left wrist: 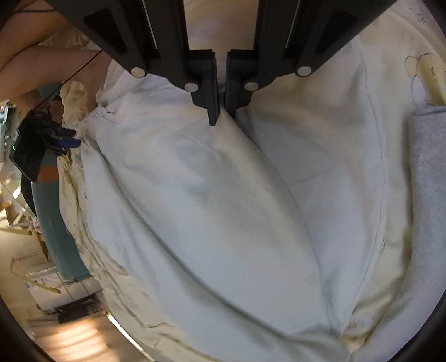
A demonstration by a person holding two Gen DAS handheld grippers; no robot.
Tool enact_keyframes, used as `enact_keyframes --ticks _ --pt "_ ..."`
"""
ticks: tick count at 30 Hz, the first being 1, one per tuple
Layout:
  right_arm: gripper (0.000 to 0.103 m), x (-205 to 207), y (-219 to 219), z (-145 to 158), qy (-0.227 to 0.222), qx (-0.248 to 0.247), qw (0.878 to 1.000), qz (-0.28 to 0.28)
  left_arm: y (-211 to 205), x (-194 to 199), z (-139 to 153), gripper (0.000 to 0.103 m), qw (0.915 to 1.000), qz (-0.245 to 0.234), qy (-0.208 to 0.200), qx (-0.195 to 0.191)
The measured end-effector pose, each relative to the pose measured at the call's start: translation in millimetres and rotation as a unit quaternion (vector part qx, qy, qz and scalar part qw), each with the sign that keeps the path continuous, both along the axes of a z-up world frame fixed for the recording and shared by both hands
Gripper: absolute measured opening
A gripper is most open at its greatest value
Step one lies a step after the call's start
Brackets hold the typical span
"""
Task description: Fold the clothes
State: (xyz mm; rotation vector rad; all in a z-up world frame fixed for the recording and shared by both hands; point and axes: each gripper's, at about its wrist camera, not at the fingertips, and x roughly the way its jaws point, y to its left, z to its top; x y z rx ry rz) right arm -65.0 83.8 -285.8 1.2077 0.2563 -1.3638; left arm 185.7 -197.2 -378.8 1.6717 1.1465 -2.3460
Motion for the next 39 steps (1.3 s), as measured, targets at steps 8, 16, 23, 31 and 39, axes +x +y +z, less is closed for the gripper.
enact_keyframes --ticks 8,16,23,31,39 --pt "0.02 5 -7 0 0.016 0.002 1.0 0.015 -13 18 42 0.003 0.9993 0.005 0.037 0.009" --pt "0.02 -7 2 -8 0.046 0.047 0.998 0.008 -2 32 40 0.003 0.9992 -0.028 0.002 0.03" --pt "0.013 -33 19 -14 0.075 0.102 0.992 -0.013 11 31 10 0.003 0.9966 -0.067 -0.042 0.025" --pt "0.018 -61 25 -7 0.086 0.131 0.988 -0.012 14 32 4 0.014 0.986 -0.131 -0.083 0.061" --pt "0.018 -107 -11 33 0.141 0.151 0.978 -0.004 -48 28 47 0.057 0.9954 -0.077 -0.05 -0.026"
